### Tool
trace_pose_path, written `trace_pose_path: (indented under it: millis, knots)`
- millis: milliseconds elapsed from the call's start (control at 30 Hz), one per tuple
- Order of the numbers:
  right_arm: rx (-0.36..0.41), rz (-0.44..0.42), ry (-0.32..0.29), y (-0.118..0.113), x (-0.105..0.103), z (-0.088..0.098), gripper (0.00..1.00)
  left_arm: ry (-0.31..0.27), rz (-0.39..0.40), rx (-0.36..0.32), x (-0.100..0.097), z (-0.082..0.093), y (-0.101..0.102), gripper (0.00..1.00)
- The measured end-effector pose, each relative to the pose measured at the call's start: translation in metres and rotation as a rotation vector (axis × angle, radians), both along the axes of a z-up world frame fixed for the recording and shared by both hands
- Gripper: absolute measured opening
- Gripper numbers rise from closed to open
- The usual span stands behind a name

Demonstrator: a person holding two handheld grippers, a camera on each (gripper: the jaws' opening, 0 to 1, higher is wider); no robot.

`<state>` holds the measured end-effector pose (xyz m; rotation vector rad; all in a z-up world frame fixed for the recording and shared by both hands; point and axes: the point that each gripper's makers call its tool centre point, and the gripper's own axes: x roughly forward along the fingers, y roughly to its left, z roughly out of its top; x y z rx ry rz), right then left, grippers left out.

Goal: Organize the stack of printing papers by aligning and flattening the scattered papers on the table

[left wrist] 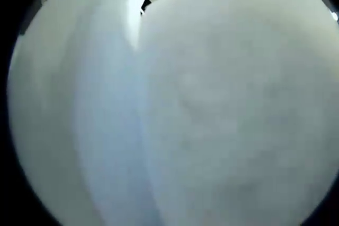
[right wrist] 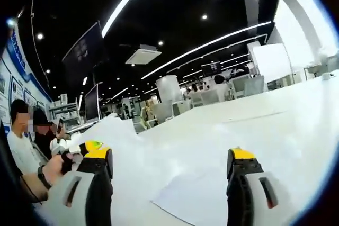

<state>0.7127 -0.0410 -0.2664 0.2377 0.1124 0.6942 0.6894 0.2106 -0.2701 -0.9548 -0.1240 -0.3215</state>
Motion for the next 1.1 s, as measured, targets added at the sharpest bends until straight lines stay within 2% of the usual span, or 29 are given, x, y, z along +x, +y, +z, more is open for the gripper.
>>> trace_pose_path:
  millis: [200,300,567,700,833,1100]
  knots:
    - [-0.068,-0.095,0.032,-0.036,0.013,-0.009,0.85,0.002,0.002,0.001,0.0,-0.001,0.001,0.06]
    - [-0.145,-0.198,0.032,-0.064,0.022,-0.018,0.87,0.001,0.002,0.005,-0.001,-0.001,0.001,0.06]
    - [-0.166,-0.235,0.062,-0.088,0.024,-0.028,0.88,0.005,-0.008,0.0,0.0,-0.002,0.001,0.06]
    - [-0.202,-0.249,0.083,-0.095,0.024,-0.036,0.89,0.007,-0.006,0.0,0.0,-0.002,0.001,0.06]
    - [-0.269,-0.274,0.091,-0.107,0.026,-0.044,0.9,0.008,-0.006,0.002,0.0,-0.002,0.001,0.06]
    - [-0.269,-0.3,0.113,-0.122,0.03,-0.052,0.9,0.011,-0.004,0.025,0.0,-0.003,-0.001,0.06]
